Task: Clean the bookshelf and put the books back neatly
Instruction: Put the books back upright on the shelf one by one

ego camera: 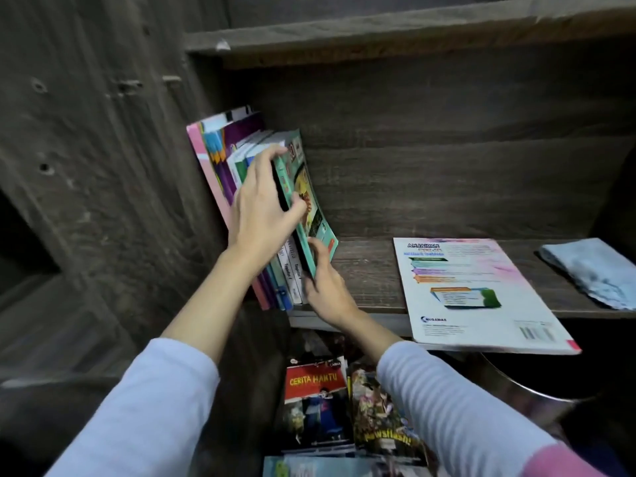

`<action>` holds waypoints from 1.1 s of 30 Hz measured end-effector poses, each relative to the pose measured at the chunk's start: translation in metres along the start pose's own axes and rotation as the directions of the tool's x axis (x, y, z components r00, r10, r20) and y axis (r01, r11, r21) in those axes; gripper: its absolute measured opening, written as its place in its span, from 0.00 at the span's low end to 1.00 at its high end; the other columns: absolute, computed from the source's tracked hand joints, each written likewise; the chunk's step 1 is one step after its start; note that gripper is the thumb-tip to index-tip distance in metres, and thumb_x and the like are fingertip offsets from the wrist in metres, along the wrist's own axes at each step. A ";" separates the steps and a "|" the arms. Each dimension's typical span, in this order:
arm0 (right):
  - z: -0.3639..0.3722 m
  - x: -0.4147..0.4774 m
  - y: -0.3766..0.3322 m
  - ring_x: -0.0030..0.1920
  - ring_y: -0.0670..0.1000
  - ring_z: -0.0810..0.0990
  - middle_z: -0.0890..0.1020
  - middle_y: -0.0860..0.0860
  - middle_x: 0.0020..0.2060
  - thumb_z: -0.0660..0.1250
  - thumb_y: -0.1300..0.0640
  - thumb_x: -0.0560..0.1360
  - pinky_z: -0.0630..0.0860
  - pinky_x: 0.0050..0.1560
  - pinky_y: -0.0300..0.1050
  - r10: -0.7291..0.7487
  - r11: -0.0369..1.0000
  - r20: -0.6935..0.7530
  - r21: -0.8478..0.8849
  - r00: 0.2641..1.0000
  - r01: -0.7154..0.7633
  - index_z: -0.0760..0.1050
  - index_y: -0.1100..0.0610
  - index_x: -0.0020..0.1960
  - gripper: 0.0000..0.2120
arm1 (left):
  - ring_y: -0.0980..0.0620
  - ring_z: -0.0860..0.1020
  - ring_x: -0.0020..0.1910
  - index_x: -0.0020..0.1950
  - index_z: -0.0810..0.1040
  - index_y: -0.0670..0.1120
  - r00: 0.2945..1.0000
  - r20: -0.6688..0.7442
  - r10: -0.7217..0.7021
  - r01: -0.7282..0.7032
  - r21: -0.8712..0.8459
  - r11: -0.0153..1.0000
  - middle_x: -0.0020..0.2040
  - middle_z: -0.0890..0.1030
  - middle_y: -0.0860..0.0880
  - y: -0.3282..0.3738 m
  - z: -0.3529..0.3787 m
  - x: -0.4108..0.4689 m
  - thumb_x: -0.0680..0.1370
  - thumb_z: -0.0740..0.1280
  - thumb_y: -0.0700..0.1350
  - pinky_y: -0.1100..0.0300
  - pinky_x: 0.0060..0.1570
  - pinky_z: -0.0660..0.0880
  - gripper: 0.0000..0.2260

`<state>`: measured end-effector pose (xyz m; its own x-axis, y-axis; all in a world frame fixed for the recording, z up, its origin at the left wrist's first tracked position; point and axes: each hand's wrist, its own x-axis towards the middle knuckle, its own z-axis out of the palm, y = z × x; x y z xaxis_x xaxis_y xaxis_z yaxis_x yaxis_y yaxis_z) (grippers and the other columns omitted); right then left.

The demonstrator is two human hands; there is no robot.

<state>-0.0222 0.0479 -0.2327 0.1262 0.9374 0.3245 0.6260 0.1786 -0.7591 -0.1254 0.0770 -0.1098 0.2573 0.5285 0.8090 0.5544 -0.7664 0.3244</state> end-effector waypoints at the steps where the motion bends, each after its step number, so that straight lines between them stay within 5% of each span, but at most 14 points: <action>1: 0.001 0.003 0.001 0.61 0.65 0.74 0.68 0.59 0.69 0.58 0.61 0.78 0.70 0.62 0.58 0.018 0.999 0.005 0.032 1.000 -0.018 0.46 0.45 0.74 0.31 | 0.50 0.72 0.62 0.68 0.66 0.44 0.999 0.001 0.049 -0.049 0.054 0.997 0.64 0.73 0.48 -0.003 0.001 -0.001 0.73 0.67 0.42 0.52 0.62 0.69 0.24; 6: -0.004 0.016 0.014 0.62 0.64 0.72 0.63 0.54 0.73 0.67 0.56 0.73 0.67 0.59 0.52 0.074 0.997 0.142 -0.034 0.987 -0.070 0.39 0.38 0.73 0.44 | 0.47 0.57 0.75 0.72 0.64 0.44 0.988 0.048 0.145 -0.153 0.373 0.915 0.72 0.67 0.48 -0.022 0.008 0.002 0.74 0.65 0.49 0.49 0.68 0.55 0.27; 11: -0.004 0.021 0.028 0.68 0.62 0.68 0.56 0.50 0.76 0.71 0.51 0.71 0.67 0.66 0.58 0.014 0.997 0.174 -0.076 0.985 -0.001 0.37 0.37 0.73 0.48 | 0.46 0.49 0.76 0.77 0.51 0.41 0.990 0.085 0.114 -0.138 0.388 0.911 0.78 0.53 0.44 -0.031 0.014 -0.004 0.78 0.60 0.48 0.52 0.73 0.41 0.31; 16: -0.017 0.020 0.031 0.76 0.54 0.53 0.47 0.50 0.77 0.72 0.40 0.68 0.57 0.73 0.57 -0.027 0.997 0.239 -0.065 0.971 0.044 0.37 0.42 0.75 0.51 | 0.42 0.47 0.76 0.77 0.45 0.41 0.999 -0.039 0.013 0.006 0.437 0.899 0.77 0.49 0.39 -0.013 0.026 -0.013 0.78 0.58 0.50 0.44 0.71 0.40 0.33; 20: -0.051 0.012 0.041 0.74 0.53 0.58 0.57 0.53 0.76 0.67 0.48 0.74 0.57 0.73 0.49 -0.031 0.998 0.049 -0.057 0.998 0.034 0.49 0.49 0.77 0.39 | 0.41 0.54 0.74 0.77 0.51 0.41 0.989 -0.116 0.093 -0.024 0.497 0.868 0.76 0.56 0.40 0.013 0.047 -0.022 0.78 0.60 0.46 0.36 0.68 0.45 0.31; 26: -0.119 -0.019 0.075 0.64 0.56 0.69 0.72 0.57 0.63 0.59 0.69 0.72 0.63 0.65 0.44 0.003 0.975 -0.379 -0.204 0.925 -0.087 0.72 0.61 0.64 0.21 | 0.47 0.60 0.72 0.71 0.67 0.46 0.983 -0.136 0.124 -0.068 0.357 0.932 0.72 0.67 0.46 0.056 0.100 -0.036 0.76 0.59 0.44 0.42 0.69 0.48 0.22; 30: -0.158 -0.044 0.098 0.63 0.57 0.68 0.72 0.57 0.61 0.58 0.67 0.74 0.63 0.63 0.47 0.159 0.900 -0.517 -0.274 0.841 -0.338 0.72 0.60 0.63 0.18 | 0.44 0.72 0.59 0.58 0.77 0.46 0.989 0.140 -0.054 0.019 0.239 0.971 0.59 0.74 0.46 0.089 0.133 -0.053 0.76 0.57 0.44 0.49 0.56 0.63 0.14; 33: -0.181 -0.063 0.117 0.65 0.58 0.65 0.70 0.56 0.64 0.58 0.59 0.77 0.62 0.63 0.50 0.305 0.773 -0.551 -0.334 0.777 -0.540 0.69 0.57 0.66 0.17 | 0.43 0.73 0.60 0.60 0.75 0.44 0.829 0.458 -0.322 0.162 0.355 0.921 0.60 0.75 0.44 0.110 0.154 -0.066 0.79 0.57 0.47 0.50 0.57 0.67 0.14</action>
<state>0.1821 -0.0443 -0.2402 0.7127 0.6181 0.3317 0.6725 -0.4676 -0.5737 0.0399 0.0143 -0.2028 0.3968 0.8519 0.3418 0.8330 -0.4906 0.2557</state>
